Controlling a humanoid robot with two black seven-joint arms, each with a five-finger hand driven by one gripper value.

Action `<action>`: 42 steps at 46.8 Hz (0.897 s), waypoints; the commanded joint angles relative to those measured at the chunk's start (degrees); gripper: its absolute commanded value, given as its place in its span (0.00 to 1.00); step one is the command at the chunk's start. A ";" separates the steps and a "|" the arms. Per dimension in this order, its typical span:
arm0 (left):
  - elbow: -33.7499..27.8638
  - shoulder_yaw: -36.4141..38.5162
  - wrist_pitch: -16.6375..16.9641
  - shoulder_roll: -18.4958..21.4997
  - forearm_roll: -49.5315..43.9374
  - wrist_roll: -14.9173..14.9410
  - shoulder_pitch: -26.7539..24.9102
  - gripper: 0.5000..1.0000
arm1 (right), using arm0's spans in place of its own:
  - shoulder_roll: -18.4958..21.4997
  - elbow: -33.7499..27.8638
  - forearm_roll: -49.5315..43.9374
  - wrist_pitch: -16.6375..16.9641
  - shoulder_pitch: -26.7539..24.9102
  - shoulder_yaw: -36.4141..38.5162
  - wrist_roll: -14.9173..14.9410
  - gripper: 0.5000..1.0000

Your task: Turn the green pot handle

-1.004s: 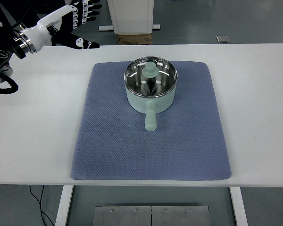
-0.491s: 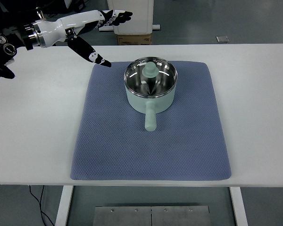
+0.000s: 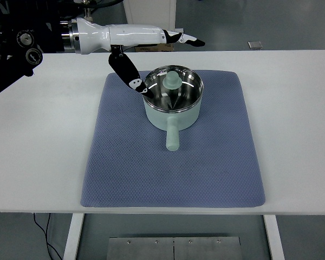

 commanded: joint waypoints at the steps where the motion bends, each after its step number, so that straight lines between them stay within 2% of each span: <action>1: -2.33 0.01 -0.30 0.08 1.51 -0.06 0.00 1.00 | 0.00 -0.04 0.07 0.00 0.00 0.00 -0.01 1.00; 9: -4.18 2.82 -0.30 0.25 4.23 -0.50 -0.35 1.00 | 0.00 -0.04 -0.01 0.00 0.00 0.00 -0.01 1.00; 12: -4.62 4.84 -0.30 0.16 5.73 -1.57 -1.31 1.00 | 0.00 -0.04 -0.01 0.00 0.00 0.00 -0.01 1.00; 24: -4.62 9.32 -0.12 -0.36 11.27 -1.57 -2.02 1.00 | 0.00 0.14 0.07 0.00 0.00 0.00 -0.01 1.00; 33: -4.44 12.93 0.14 -3.26 14.16 -1.57 -3.42 1.00 | 0.00 -0.04 -0.01 0.00 0.00 0.00 -0.01 1.00; 42: -3.83 13.46 1.11 -5.98 17.33 -1.57 -3.16 1.00 | 0.00 -0.04 0.07 0.00 0.00 0.00 -0.01 1.00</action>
